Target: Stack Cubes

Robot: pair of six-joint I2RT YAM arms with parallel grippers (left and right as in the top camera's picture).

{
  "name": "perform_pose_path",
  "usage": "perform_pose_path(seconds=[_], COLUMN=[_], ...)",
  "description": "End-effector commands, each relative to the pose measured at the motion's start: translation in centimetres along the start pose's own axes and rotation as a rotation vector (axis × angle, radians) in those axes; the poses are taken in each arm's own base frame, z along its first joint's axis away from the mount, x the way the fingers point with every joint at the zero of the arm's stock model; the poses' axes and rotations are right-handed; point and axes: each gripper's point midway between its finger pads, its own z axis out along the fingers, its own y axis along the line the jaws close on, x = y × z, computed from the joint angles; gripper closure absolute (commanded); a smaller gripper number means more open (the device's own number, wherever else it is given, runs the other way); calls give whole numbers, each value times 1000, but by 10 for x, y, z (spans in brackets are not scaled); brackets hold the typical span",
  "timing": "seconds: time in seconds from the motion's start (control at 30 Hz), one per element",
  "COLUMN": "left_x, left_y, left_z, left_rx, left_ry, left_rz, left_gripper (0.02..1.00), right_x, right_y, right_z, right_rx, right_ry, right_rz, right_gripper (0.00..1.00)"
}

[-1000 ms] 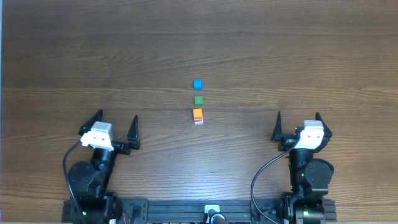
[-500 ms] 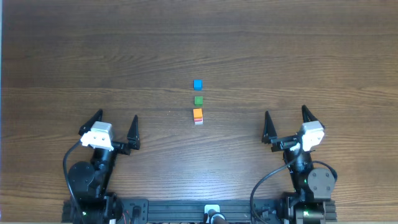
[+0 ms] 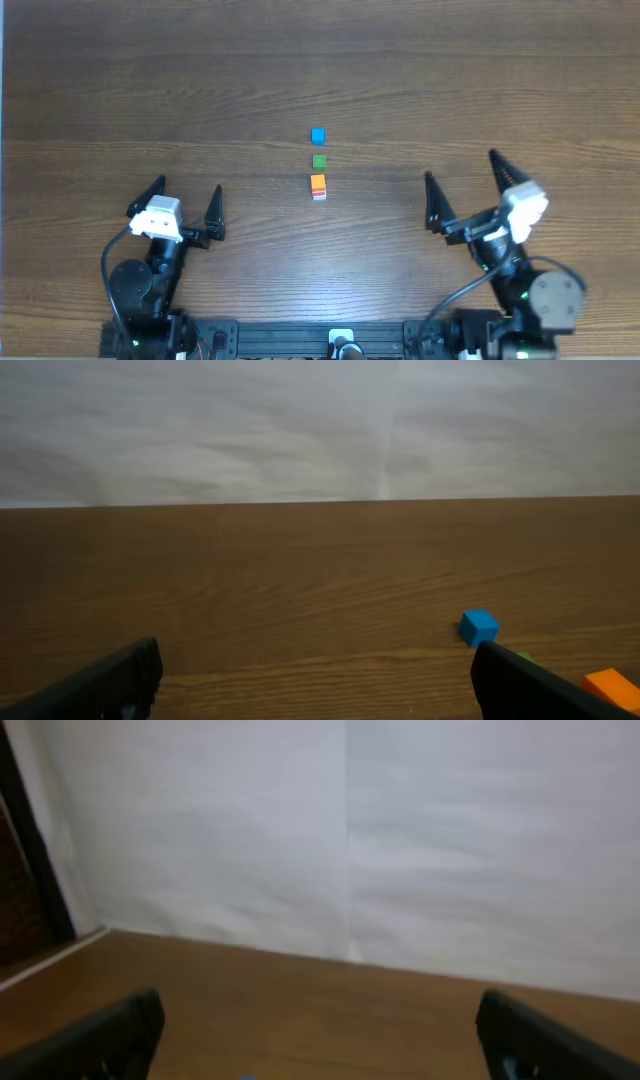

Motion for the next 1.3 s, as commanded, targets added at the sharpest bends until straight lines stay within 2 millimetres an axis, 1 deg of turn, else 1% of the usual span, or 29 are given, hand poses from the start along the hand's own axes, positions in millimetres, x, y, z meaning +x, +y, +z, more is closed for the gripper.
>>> perform_pose_path(seconds=[0.03,0.1,0.17,0.27,0.33,0.4,0.5,0.6,0.63,0.7,0.73,0.8,0.83,0.97,1.13,1.3], left_x=[1,1,1,1,1,1,1,1,1,1,1,1,1,1,1,1], left_y=[-1,-1,-1,-1,-1,-1,-1,-1,-1,-1,-1,-1,-1,-1,-1,-1], left_z=[0,0,0,0,0,0,0,0,0,0,0,0,0,0,0,0], left_rx=[7,7,7,7,7,7,7,7,7,7,7,7,7,7,7,7], left_ry=[-2,-2,-2,-2,-2,-2,-2,-2,-2,-3,-2,-2,-2,-2,-2,-2], left_rz=[15,16,16,16,15,16,16,16,15,16,16,16,16,15,16,16], left_gripper=[20,20,23,20,20,20,20,20,20,20,23,20,20,20,20,23], right_x=[-48,-58,-62,-58,-49,-33,1,44,63,93,113,142,160,207,251,285], right_y=[12,11,11,15,23,36,59,81,89,98,104,110,112,117,125,126], right_z=[26,46,62,92,111,130,156,174,178,181,180,177,173,164,160,152], right_rx=[-94,-104,-117,-125,-132,-140,-131,-102,-92,-65,-45,-11,9,53,64,118], right_ry=[82,170,243,364,447,536,676,815,870,956,1015,1099,1152,1287,1377,1453], right_rz=[3,46,75,116,128,126,121,137,143,156,164,171,174,189,168,176], right_gripper=[9,9,9,9,12,7,7,7,7,7,9,9,9,9,9,7])
